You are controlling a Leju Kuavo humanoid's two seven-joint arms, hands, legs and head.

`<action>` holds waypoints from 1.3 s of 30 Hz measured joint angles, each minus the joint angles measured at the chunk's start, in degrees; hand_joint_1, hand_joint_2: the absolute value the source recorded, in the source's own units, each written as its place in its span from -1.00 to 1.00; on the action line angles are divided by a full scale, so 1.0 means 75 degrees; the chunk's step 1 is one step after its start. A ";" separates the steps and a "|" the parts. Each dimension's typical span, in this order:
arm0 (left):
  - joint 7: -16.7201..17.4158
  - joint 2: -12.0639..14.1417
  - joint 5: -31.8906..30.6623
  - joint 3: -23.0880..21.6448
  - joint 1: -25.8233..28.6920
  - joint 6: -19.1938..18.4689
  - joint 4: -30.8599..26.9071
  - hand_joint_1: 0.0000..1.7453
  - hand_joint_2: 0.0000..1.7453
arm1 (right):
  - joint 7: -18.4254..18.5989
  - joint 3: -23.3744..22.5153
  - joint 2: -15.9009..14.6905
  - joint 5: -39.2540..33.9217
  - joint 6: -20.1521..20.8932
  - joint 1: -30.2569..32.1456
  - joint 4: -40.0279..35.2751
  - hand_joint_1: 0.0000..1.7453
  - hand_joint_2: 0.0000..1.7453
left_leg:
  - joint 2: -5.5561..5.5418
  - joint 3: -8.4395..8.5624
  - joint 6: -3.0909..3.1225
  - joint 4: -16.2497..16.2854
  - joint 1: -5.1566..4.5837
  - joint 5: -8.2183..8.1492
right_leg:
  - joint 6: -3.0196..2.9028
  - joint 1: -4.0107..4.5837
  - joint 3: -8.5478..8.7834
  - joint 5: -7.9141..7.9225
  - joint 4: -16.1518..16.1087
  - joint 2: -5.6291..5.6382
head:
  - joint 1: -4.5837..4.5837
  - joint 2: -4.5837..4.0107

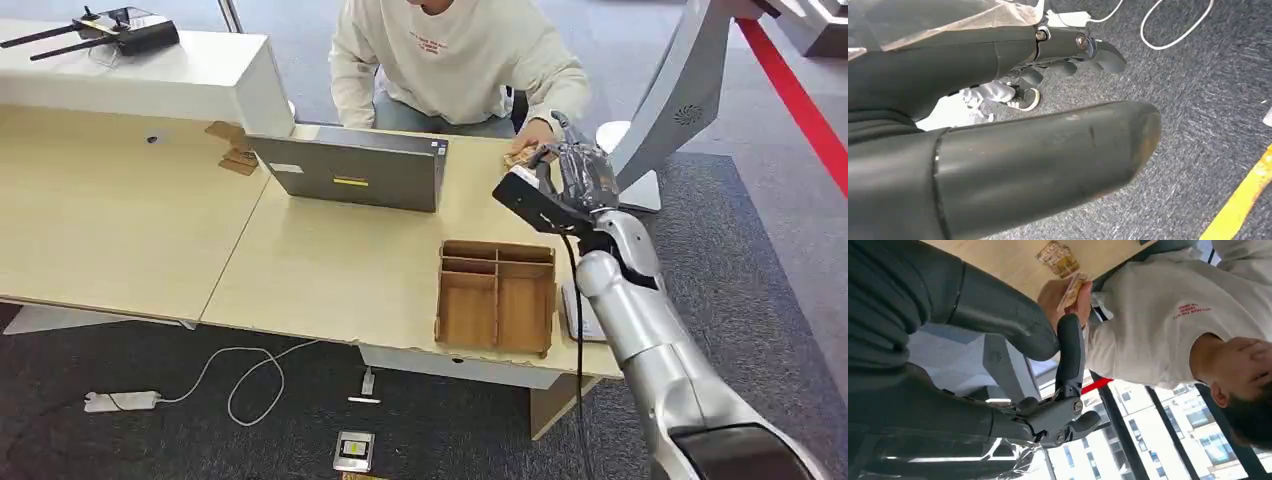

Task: Pass the card to the sensor for recognition and then transmit it.

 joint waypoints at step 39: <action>0.0184 0.0017 0.1064 0.0280 0.0711 0.0592 0.0023 -1.00 -1.00 | 0.0769 -0.3028 -0.4001 -0.0163 -0.2979 0.2877 0.0166 -1.00 1.00 | -0.0013 0.0025 0.0009 0.0004 -0.0003 -0.0031 | 0.0015 -0.0005 0.0030 -0.0022 -0.0027 -0.0007 | 0.0000 0.0000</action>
